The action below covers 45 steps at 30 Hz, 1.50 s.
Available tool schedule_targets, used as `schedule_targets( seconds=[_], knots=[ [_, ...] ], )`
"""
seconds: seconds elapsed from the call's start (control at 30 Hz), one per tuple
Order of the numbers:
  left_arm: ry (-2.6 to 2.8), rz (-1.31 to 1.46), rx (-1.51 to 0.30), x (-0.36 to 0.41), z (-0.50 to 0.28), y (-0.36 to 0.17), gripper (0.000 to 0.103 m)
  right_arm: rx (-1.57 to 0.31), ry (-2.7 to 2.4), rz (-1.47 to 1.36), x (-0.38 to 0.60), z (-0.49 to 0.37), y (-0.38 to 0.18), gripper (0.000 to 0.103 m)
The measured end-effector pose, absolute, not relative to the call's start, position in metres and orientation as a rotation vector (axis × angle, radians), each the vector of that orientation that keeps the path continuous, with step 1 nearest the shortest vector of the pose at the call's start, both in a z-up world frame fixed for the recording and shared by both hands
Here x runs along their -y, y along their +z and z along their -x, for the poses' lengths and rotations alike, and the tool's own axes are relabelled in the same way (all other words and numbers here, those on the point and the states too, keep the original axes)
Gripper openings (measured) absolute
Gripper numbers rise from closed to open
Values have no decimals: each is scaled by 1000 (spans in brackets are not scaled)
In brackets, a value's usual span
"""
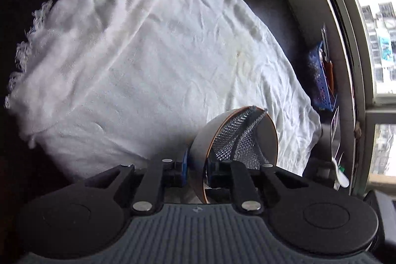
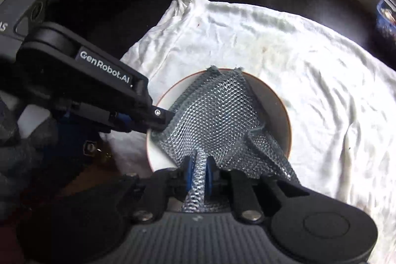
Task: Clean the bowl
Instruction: 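Keep scrubbing the bowl interior with the mesh pad in the right gripper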
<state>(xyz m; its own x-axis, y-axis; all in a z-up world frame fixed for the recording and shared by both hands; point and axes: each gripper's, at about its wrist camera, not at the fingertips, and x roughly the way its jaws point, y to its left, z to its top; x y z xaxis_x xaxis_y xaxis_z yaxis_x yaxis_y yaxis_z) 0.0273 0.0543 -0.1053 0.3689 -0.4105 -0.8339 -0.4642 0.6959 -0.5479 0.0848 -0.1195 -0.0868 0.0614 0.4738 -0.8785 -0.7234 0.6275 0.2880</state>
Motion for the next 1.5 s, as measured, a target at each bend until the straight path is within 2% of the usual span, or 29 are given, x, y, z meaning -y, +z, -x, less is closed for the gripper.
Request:
schedule_targets(
  seconds=[0.23,0.5,0.63,0.73,0.87,1.0,1.13,1.23,1.37,1.5],
  knots=[
    [-135,332,-1168,-20,-48,-74,14,-1005,906,686,104,-69,-85,7],
    [-215,242,-1227,-21,-67,-81,11,-826,965,976,86,-67,-88,4],
    [-170,345,-1234,-26,-54,-91,8,-849,959,940,91,-68,-86,4],
    [-88,609,-1249,-45,-45,-101,9,-951,924,812,98,-73,-86,4],
    [13,807,-1255,-56,-36,-110,10,-1048,885,672,101,-73,-88,5],
    [94,1044,-1245,-69,-23,-123,15,-1156,914,486,105,-72,-88,12],
    [122,1237,-1240,-74,-12,-136,16,-1184,928,367,111,-72,-85,13],
    [108,1341,-1221,-68,-11,-142,16,-1158,928,388,112,-78,-79,12],
    [84,1316,-1211,-58,-23,-143,16,-1092,925,512,103,-88,-69,12],
    [-19,1032,-1252,-45,-39,-127,15,-1111,922,596,103,-96,-85,12]
  ],
)
